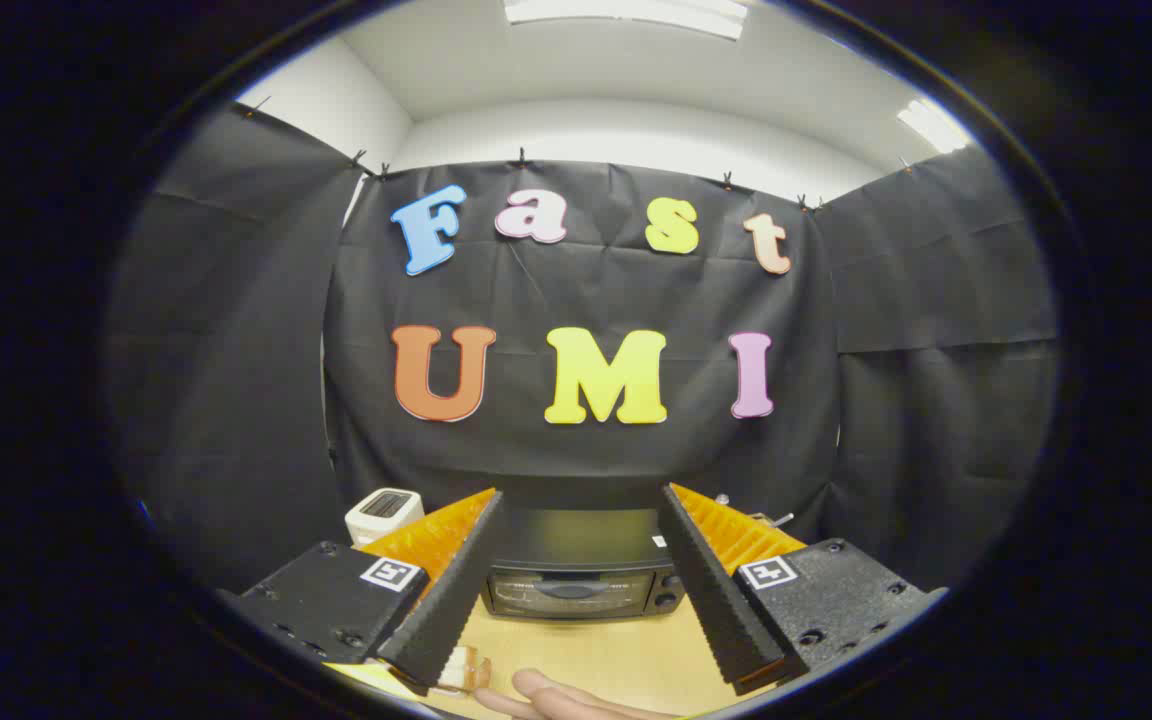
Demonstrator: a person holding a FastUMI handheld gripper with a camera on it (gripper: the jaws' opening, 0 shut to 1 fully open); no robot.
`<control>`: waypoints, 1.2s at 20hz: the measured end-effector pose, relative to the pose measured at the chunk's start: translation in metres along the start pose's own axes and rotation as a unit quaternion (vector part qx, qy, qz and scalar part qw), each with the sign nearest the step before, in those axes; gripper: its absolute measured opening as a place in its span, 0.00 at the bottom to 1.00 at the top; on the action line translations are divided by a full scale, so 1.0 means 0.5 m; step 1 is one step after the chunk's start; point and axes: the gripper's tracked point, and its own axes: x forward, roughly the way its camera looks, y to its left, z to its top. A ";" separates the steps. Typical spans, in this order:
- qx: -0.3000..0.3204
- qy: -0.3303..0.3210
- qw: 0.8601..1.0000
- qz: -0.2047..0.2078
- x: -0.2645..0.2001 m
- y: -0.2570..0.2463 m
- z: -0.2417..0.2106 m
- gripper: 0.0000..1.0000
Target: Open the toaster oven, put the food inside, and close the toaster oven door.
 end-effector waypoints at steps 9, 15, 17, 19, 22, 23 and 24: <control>0.004 -0.012 1.000 -0.018 0.009 -0.053 0.028 1.00; -0.004 -0.006 1.000 -0.017 0.045 -0.044 -0.003 1.00; -0.004 0.003 1.000 -0.009 0.078 -0.029 -0.029 1.00; 0.005 0.017 1.000 0.002 0.118 -0.011 -0.066 1.00; -0.012 0.030 0.999 0.017 0.189 0.005 -0.124 1.00; -0.024 0.038 0.999 0.019 0.215 0.011 -0.144 1.00; -0.030 0.046 0.998 0.022 0.239 0.010 -0.171 1.00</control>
